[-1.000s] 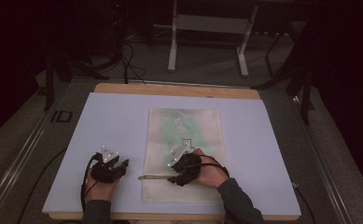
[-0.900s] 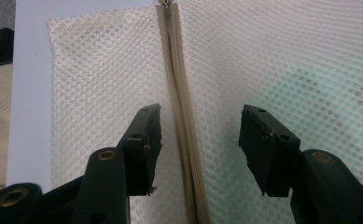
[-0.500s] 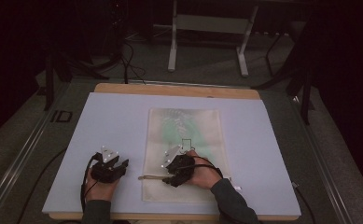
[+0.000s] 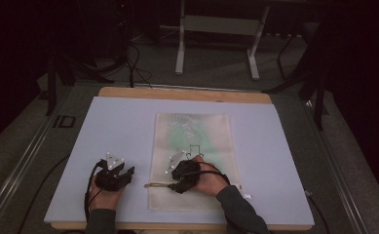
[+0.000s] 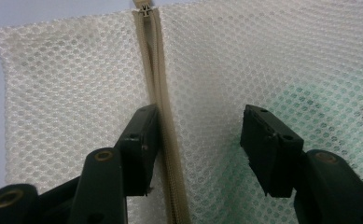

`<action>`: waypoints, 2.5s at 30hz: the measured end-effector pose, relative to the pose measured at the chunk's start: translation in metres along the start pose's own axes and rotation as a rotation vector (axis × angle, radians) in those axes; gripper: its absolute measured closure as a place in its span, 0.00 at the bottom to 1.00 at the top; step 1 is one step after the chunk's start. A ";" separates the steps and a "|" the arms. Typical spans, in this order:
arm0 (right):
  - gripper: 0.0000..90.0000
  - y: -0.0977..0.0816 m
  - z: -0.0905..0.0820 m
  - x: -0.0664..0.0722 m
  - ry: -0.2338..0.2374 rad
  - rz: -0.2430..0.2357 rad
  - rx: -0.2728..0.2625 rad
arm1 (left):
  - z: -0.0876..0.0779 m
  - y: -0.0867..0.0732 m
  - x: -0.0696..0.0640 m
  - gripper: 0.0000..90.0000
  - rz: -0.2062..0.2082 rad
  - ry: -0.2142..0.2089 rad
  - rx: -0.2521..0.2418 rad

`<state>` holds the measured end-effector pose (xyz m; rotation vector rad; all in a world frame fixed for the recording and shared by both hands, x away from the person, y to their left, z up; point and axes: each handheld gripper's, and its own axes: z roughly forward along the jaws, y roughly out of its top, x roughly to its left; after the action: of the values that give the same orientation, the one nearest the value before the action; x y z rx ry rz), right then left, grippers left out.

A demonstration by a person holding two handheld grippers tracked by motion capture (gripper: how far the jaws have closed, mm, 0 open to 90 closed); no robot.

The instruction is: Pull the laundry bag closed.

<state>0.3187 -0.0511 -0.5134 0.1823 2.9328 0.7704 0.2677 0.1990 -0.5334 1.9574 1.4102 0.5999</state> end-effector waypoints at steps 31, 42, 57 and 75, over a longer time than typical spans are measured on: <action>0.64 0.031 0.014 0.009 0.074 -0.037 -0.042 | 0.000 0.000 0.001 0.62 -0.003 -0.001 -0.002; 0.69 0.048 0.022 0.012 0.095 -0.054 -0.025 | 0.000 0.000 0.002 0.62 -0.008 -0.001 0.004; 0.71 0.071 0.031 0.011 0.126 -0.058 0.018 | -0.001 -0.001 0.005 0.62 -0.023 0.000 -0.001; 0.90 0.087 0.043 0.013 0.126 -0.092 0.092 | -0.003 -0.001 0.009 0.62 -0.041 0.003 -0.010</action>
<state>0.3190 0.0465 -0.5087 0.0060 3.0718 0.6583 0.2678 0.2085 -0.5322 1.9159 1.4427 0.5905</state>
